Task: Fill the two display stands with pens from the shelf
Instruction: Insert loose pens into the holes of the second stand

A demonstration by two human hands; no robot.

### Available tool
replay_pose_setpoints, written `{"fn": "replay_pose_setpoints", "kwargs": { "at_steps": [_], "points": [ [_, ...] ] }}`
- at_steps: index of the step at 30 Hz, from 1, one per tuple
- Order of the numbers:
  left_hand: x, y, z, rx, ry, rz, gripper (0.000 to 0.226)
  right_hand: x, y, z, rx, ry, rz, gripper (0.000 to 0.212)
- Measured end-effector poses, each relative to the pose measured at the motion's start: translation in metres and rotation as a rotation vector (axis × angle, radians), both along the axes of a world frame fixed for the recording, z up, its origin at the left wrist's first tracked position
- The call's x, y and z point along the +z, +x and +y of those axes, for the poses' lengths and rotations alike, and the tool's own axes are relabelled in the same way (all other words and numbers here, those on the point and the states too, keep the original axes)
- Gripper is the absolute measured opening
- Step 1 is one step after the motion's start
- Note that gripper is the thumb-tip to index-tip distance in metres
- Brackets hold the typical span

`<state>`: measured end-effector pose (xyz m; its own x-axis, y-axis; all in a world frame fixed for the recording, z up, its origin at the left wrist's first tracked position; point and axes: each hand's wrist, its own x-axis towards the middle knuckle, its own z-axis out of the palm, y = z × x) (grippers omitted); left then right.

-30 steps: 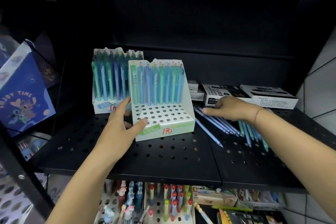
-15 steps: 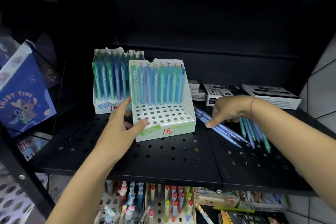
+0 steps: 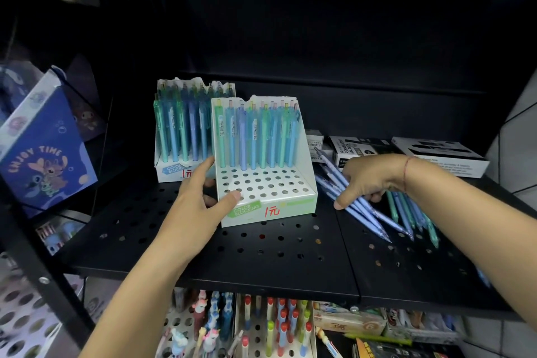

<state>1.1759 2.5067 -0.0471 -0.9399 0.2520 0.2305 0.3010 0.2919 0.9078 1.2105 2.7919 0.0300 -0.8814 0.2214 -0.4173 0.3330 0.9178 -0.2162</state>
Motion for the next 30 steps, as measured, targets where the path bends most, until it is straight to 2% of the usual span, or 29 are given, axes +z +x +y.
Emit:
{"fn": "replay_pose_setpoints", "kwargs": {
  "at_steps": [8,11,14,17,21,25,30],
  "points": [
    [0.001,0.002,0.000,0.002,-0.005,0.003,0.073,-0.002,0.002,0.003,0.042,-0.007,0.070,0.040],
    [0.001,0.002,0.000,0.000,-0.003,0.000,0.073,0.001,0.004,0.013,0.011,-0.159,0.156,0.026],
    [0.001,0.002,0.000,0.004,0.000,-0.001,0.074,0.013,0.010,0.019,-0.022,-0.337,0.343,0.011],
    [0.001,0.002,0.000,0.007,-0.005,-0.001,0.074,0.017,0.016,0.019,-0.070,-0.468,0.604,0.011],
    [0.002,0.002,0.001,0.005,-0.007,0.000,0.074,0.007,0.022,0.017,-0.127,-0.679,0.779,0.012],
    [0.002,0.002,0.000,0.011,-0.011,-0.004,0.073,0.003,0.030,0.013,-0.104,-0.715,0.888,0.004],
    [0.004,0.003,0.001,0.012,-0.018,-0.011,0.073,-0.005,0.036,0.015,-0.080,-0.604,0.819,0.004]
  ]
}}
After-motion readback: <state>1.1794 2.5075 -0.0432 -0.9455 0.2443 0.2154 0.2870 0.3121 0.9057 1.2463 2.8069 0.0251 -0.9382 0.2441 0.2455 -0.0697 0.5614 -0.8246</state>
